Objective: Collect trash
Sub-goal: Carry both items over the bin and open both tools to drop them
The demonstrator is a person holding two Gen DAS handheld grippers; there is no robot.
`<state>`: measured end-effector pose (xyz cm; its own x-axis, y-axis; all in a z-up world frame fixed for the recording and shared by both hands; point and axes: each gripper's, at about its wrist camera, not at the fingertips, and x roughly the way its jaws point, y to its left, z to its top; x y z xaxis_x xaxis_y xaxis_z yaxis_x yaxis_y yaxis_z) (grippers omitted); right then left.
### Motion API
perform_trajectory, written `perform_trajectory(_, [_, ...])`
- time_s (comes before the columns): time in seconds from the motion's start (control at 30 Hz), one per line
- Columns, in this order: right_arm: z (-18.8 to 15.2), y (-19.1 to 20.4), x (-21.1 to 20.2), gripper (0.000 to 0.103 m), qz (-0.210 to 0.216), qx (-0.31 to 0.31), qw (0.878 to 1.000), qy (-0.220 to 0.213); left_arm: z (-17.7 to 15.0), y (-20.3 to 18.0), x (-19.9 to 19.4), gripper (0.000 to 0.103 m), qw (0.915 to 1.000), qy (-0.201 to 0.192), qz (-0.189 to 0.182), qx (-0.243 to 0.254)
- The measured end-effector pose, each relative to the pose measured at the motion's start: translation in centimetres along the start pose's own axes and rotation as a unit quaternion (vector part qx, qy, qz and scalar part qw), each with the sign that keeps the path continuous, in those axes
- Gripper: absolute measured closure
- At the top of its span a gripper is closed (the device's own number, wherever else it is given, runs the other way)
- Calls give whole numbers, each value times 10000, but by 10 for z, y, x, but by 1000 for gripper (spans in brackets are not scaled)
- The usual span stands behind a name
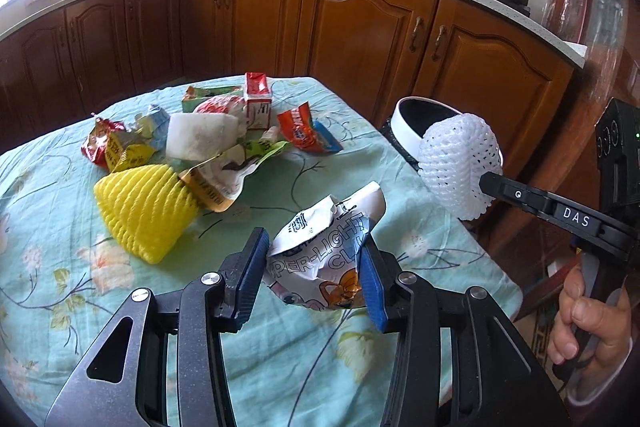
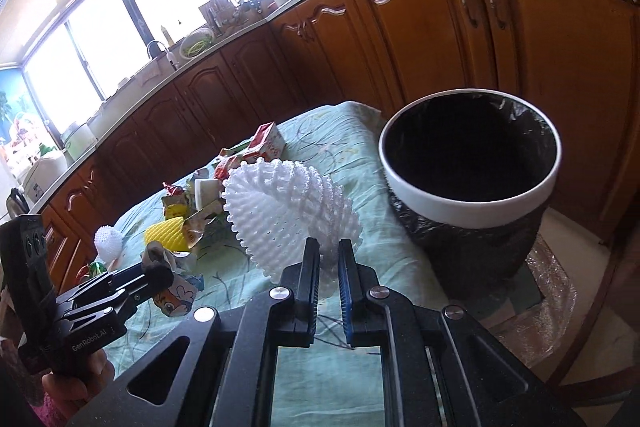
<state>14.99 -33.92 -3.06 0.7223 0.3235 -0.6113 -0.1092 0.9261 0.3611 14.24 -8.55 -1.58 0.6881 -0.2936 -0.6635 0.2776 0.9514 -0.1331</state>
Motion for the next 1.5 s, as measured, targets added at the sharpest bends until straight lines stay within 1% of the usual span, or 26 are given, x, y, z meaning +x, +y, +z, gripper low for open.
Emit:
perform_trajectory(0.2, [13,-29,-13,94,-242,191,9994,-170,24,-28,16,60,9995,-71,-179,240])
perform_trajectory(0.47, [36,-63,-18,94,-561,375,9972,-332,61,-73,42,60,9976,-152,-388,559])
perform_trajectory(0.63, [56,-80,-16,94,-805,381,9954,-346,86,-94,65,60,9962,-88,-588,629])
perform_trajectory(0.87, [72,-103,-2,94,-1022,470,9934,-215,119,-125,112,60,9945,232,-804,632])
perform_trajectory(0.93, [75,-110,3,94,-1081,509,9927,-156,126,-134,126,59,9940,323,-795,683])
perform_trajectory(1.1, [81,-123,18,93,-1163,601,9914,24,134,-147,160,59,9921,655,-794,717])
perform_trajectory(1.23, [82,-130,27,93,-1218,615,9906,129,136,-153,177,58,9906,824,-779,759])
perform_trajectory(1.4, [87,-136,31,88,-1274,604,9898,189,136,-163,192,53,9884,988,-771,863])
perform_trajectory(1.43, [88,-137,32,84,-1284,614,9896,212,136,-165,194,51,9878,1016,-777,889])
perform_trajectory(1.47, [89,-139,33,76,-1278,630,9895,228,136,-165,196,49,9874,1035,-782,910])
perform_trajectory(1.5, [90,-141,33,69,-1263,647,9896,231,136,-166,196,44,9870,1053,-786,928])
